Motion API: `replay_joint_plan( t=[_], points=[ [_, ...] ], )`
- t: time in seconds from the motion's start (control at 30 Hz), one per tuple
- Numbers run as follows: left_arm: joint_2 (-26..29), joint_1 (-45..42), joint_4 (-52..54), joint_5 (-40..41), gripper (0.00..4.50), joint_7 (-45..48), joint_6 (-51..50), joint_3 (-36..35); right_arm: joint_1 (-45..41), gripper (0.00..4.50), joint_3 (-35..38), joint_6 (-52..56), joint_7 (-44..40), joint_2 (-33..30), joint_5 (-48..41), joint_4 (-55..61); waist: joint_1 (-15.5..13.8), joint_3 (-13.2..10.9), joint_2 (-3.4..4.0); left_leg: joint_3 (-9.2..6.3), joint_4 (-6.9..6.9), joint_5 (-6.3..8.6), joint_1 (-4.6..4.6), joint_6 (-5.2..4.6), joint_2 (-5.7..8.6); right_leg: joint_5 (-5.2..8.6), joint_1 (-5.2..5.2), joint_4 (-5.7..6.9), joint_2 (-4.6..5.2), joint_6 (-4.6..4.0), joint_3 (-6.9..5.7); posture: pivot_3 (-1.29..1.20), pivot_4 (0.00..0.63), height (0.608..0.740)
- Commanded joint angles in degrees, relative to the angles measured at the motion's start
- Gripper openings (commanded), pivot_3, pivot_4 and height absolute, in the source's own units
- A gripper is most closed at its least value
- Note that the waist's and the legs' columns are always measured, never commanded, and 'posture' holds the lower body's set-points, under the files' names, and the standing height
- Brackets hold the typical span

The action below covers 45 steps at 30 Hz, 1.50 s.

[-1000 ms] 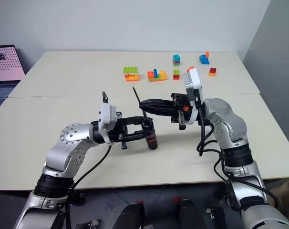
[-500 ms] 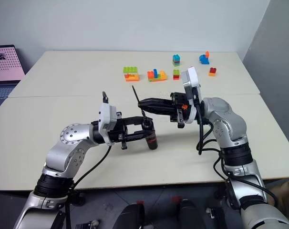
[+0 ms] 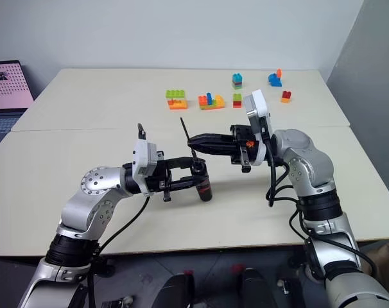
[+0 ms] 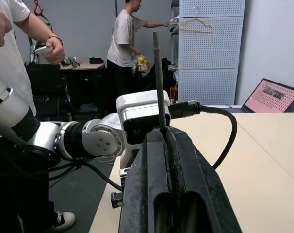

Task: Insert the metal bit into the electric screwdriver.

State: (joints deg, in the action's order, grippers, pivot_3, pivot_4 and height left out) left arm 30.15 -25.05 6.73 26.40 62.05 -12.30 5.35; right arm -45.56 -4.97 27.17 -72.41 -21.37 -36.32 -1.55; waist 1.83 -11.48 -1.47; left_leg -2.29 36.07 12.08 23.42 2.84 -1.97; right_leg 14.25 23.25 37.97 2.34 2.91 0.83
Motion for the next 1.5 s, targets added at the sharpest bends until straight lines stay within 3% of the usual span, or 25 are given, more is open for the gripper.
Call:
replay_joint_plan(
  t=[0.03,0.63,1.5],
  points=[
    [1.33,1.20,0.07,-1.56,1.64,0.13,-1.04,0.56,0.34,0.00,-0.91,-0.57,-0.47,-0.86,1.37,0.91,0.00,0.00,0.00,0.00,0.00,0.00,0.00,0.00,0.00,0.00,0.00,0.00,0.00,0.00,0.00,0.00,0.150,0.740],
    [1.40,1.27,0.11,-1.58,1.64,0.02,-1.02,0.63,-1.19,0.00,-4.28,4.66,1.99,-3.94,3.75,2.74,0.00,0.04,-0.01,0.00,0.00,0.00,-0.03,0.00,0.00,0.00,-0.03,-0.01,0.00,-0.01,0.00,0.00,0.150,0.740],
    [2.08,0.39,-1.20,-1.39,1.64,1.02,-0.85,0.15,-2.40,0.00,-5.20,0.99,-4.13,-5.61,5.74,1.60,0.00,0.05,-0.01,0.01,-0.02,0.00,-0.06,0.00,-0.01,0.02,-0.05,-0.02,0.00,-0.02,0.00,0.00,0.150,0.740]
  ],
)
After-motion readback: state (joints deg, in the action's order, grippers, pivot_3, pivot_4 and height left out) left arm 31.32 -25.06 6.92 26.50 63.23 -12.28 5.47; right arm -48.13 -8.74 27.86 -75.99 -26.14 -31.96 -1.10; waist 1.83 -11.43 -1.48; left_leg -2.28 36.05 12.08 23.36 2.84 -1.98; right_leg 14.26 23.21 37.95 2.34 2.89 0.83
